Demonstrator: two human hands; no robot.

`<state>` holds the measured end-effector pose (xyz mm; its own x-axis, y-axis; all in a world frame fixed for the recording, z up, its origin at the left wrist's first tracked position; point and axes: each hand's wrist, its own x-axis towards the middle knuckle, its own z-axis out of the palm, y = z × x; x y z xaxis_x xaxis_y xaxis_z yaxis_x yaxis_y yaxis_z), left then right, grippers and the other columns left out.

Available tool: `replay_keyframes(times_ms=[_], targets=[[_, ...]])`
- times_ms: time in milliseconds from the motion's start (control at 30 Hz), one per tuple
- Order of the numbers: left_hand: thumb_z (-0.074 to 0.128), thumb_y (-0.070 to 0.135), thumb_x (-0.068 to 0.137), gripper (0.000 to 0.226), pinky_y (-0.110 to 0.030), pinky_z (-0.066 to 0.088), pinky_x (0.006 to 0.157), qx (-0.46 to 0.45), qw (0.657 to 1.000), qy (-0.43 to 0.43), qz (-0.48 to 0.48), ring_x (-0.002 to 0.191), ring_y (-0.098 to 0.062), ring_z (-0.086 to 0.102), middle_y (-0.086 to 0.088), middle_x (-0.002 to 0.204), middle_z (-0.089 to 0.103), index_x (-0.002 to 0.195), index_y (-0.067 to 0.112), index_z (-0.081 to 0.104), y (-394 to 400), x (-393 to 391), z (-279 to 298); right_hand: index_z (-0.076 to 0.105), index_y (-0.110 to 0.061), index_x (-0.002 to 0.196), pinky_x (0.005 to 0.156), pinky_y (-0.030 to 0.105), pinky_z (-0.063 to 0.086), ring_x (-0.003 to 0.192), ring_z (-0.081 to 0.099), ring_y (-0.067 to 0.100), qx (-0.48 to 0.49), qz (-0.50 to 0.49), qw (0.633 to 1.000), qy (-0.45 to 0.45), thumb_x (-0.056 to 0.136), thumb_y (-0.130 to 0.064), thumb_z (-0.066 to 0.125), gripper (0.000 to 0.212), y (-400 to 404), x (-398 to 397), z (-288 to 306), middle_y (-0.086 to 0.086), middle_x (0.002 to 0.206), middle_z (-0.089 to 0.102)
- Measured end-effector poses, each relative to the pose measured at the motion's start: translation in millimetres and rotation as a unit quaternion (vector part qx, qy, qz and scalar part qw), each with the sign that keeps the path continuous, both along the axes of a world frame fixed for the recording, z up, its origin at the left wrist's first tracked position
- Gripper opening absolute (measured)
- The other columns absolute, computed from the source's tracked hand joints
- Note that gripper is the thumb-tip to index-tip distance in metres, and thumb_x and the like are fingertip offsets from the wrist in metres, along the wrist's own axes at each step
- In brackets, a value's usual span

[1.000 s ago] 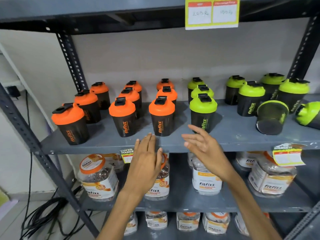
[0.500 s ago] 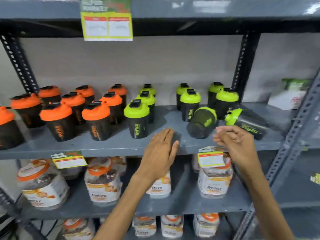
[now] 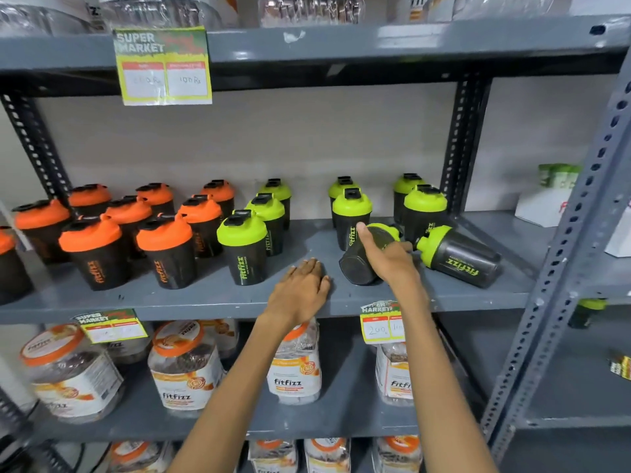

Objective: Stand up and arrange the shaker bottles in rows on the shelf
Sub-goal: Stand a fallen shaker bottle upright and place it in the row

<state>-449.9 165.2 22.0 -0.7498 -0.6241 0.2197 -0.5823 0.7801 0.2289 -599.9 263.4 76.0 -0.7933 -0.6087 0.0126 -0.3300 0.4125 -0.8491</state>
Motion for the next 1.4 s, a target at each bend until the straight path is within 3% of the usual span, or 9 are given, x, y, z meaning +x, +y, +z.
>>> replay_keyframes(times_ms=[200,400,533,633,800,1100,1233,1333,1400], targets=[[0.027,0.036,0.106,0.051,-0.041,0.016,0.126,-0.001,1.000,-0.005,-0.006,0.153,-0.023,0.024,-0.013,0.164,0.030,0.147,0.008,0.039,-3,-2,-4,0.047,0.002,0.120,0.096,0.040,0.049,0.116,0.057,0.033,-0.094,0.008,0.991,-0.095,0.066,-0.062,0.067,0.085,5,-17,-11,0.016,0.129,0.055],[0.027,0.039,0.106,0.054,-0.041,0.015,0.127,-0.003,1.000,-0.002,-0.002,0.154,-0.022,0.021,-0.010,0.166,0.027,0.150,0.010,0.036,-7,-2,-7,0.060,-0.009,0.117,0.074,0.038,0.058,0.092,0.070,0.023,-0.180,0.043,0.973,-0.134,0.049,-0.051,0.077,0.082,28,-19,-21,0.011,0.108,0.072],[0.029,0.039,0.105,0.049,-0.043,0.017,0.125,0.006,1.000,0.003,-0.002,0.153,-0.022,0.024,-0.011,0.163,0.031,0.142,0.009,0.043,-8,-4,-8,0.053,-0.016,0.127,0.095,0.037,0.051,0.112,0.061,0.019,-0.246,0.021,0.969,0.010,0.050,-0.042,0.082,0.086,26,-11,-18,0.003,0.121,0.063],[0.028,0.038,0.106,0.051,-0.041,0.015,0.126,0.003,1.000,0.006,-0.001,0.154,-0.021,0.022,-0.010,0.165,0.028,0.148,0.011,0.038,-8,-5,-7,0.044,-0.015,0.133,0.094,0.022,0.039,0.117,0.049,0.017,-0.269,-0.037,0.949,0.159,0.054,-0.034,0.087,0.092,14,5,-18,0.003,0.126,0.047],[0.024,0.036,0.107,0.057,-0.038,0.011,0.127,-0.003,1.000,-0.006,0.004,0.156,-0.019,0.017,-0.008,0.167,0.022,0.158,0.010,0.025,-8,-4,-8,0.038,-0.007,0.122,0.100,0.042,0.044,0.118,0.044,0.031,-0.251,-0.049,0.948,0.188,0.049,-0.028,0.094,0.094,-11,17,-31,0.012,0.125,0.043],[0.024,0.038,0.106,0.058,-0.037,0.010,0.127,-0.002,1.000,0.001,0.006,0.156,-0.018,0.017,-0.008,0.167,0.022,0.157,0.011,0.025,-8,-6,-9,0.029,-0.005,0.136,0.105,0.044,0.041,0.126,0.039,0.032,-0.221,-0.008,0.958,0.182,0.052,-0.044,0.093,0.113,-3,14,-35,0.015,0.134,0.038],[0.023,0.038,0.106,0.058,-0.036,0.011,0.127,-0.005,1.000,-0.007,0.009,0.156,-0.018,0.017,-0.007,0.168,0.020,0.158,0.011,0.024,-8,-6,-9,0.041,-0.016,0.132,0.095,0.033,0.041,0.117,0.040,0.021,-0.206,0.013,0.932,0.297,0.076,-0.063,0.069,0.079,36,-4,-18,0.007,0.127,0.041],[0.022,0.036,0.107,0.058,-0.037,0.011,0.127,-0.009,1.000,-0.013,0.014,0.156,-0.018,0.017,-0.008,0.168,0.020,0.158,0.010,0.024,-5,-7,-8,0.047,-0.014,0.129,0.093,0.039,0.044,0.112,0.043,0.026,-0.127,-0.031,0.885,0.446,0.089,-0.041,0.066,0.052,64,-30,1,0.011,0.126,0.044],[0.022,0.035,0.107,0.057,-0.037,0.011,0.127,-0.012,1.000,-0.017,0.017,0.156,-0.018,0.016,-0.008,0.168,0.019,0.158,0.010,0.023,-3,-7,-6,0.034,-0.007,0.142,0.100,0.051,0.043,0.126,0.039,0.040,0.012,-0.065,0.867,0.493,0.082,-0.016,0.073,0.073,71,-47,7,0.020,0.141,0.038]])
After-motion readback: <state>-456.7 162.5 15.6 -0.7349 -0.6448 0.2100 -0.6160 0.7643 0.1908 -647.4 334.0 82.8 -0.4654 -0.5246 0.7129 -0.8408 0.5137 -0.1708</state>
